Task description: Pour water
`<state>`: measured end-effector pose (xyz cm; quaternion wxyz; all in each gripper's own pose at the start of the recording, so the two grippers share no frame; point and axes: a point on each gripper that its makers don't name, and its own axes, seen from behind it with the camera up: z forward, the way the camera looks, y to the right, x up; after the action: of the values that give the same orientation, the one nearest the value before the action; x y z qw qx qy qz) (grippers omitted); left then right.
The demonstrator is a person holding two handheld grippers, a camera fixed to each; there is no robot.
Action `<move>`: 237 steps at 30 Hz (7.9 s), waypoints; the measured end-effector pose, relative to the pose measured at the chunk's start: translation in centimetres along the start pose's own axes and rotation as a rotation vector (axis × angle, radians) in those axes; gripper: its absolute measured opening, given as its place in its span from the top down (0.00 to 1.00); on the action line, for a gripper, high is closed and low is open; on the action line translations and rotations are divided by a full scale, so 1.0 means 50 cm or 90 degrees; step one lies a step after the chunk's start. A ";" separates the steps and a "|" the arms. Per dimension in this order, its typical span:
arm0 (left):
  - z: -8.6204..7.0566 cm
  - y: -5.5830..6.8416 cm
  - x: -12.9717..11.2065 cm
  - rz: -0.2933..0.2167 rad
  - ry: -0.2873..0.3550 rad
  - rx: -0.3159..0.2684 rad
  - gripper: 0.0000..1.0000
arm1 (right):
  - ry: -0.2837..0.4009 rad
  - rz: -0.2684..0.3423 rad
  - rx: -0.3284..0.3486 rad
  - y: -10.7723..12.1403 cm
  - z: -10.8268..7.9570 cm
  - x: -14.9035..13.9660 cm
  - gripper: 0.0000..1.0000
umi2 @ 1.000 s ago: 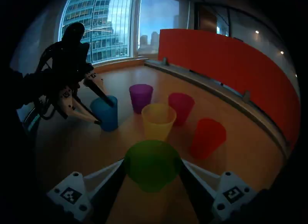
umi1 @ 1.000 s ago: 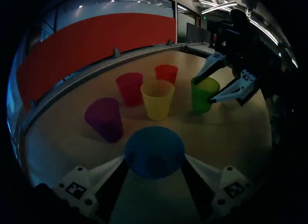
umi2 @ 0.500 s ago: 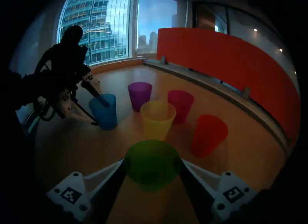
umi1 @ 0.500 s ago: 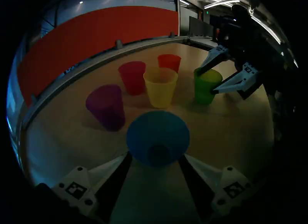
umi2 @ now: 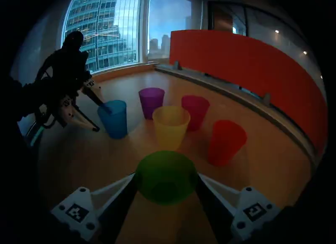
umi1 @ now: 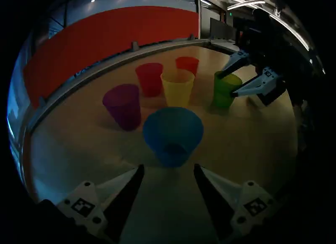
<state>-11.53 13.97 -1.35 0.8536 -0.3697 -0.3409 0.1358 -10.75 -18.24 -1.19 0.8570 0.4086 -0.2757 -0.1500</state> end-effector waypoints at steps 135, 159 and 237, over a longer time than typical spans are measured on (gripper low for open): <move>-0.260 -0.194 0.043 -0.199 0.473 0.458 0.13 | 0.393 0.230 -0.522 0.182 -0.398 0.084 0.00; -0.246 -0.200 0.036 -0.204 0.456 0.454 0.13 | 0.402 0.225 -0.518 0.180 -0.400 0.084 0.00; -0.245 -0.200 0.035 -0.204 0.456 0.454 0.13 | 0.366 0.196 -0.566 0.241 -0.307 -0.021 0.00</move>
<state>-2.09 1.30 0.68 0.9994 -0.0228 -0.0130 -0.0233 -2.09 -0.78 0.00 0.9999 -0.0131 0.0026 -0.0072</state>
